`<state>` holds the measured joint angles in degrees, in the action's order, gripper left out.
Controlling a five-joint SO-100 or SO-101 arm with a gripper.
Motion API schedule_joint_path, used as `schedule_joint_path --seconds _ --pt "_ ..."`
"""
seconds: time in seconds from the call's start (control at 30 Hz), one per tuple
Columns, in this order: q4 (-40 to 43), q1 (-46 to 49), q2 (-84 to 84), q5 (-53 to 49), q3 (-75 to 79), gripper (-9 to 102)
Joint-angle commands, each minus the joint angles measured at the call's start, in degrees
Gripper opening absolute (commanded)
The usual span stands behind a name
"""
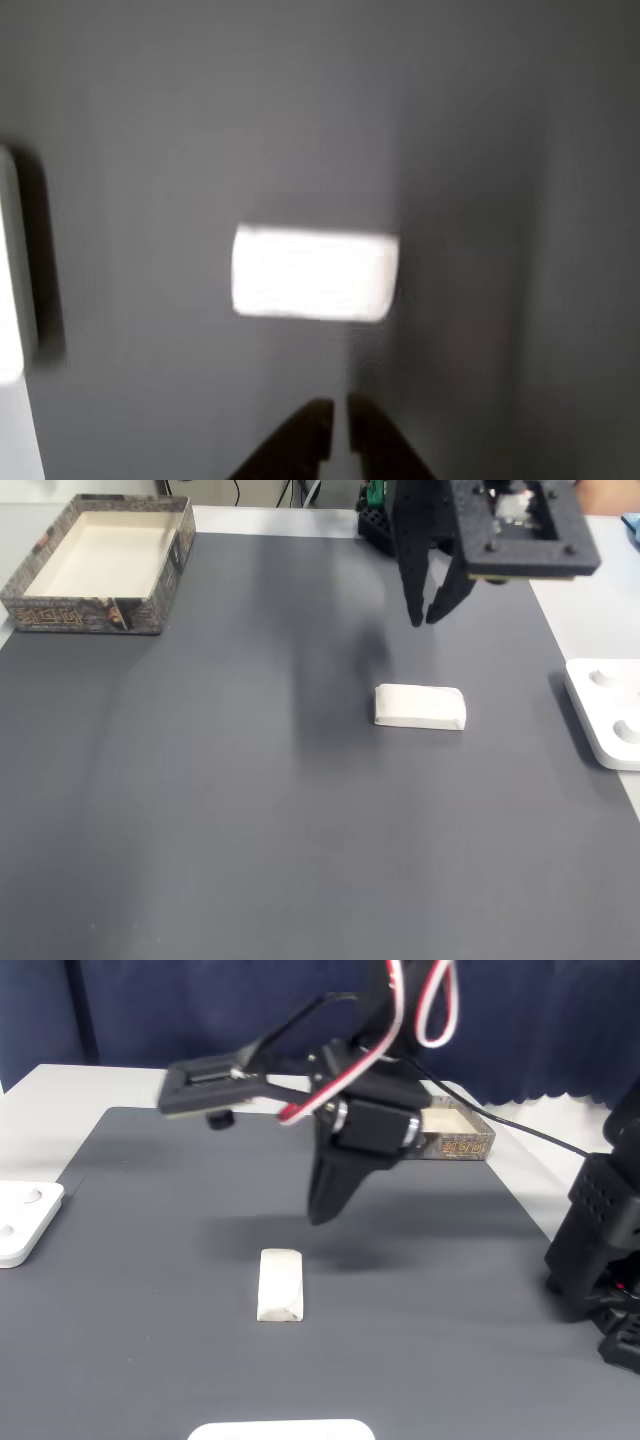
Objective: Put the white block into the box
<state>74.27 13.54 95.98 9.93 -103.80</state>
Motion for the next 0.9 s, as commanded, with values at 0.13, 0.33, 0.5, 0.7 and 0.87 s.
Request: schedule_joint_path --seconds 0.13,0.33,0.5,0.7,0.87 --pt "0.7 -1.6 -10.0 -0.4 14.2 -2" --pt "5.6 -2.5 -15.2 -0.2 18.6 -2" --pt "7.0 -2.3 -15.6 -0.2 19.3 -2" --pt "7.0 -2.4 -16.2 -0.2 19.5 -2" --pt "7.0 -3.2 -16.7 1.4 19.0 -2"
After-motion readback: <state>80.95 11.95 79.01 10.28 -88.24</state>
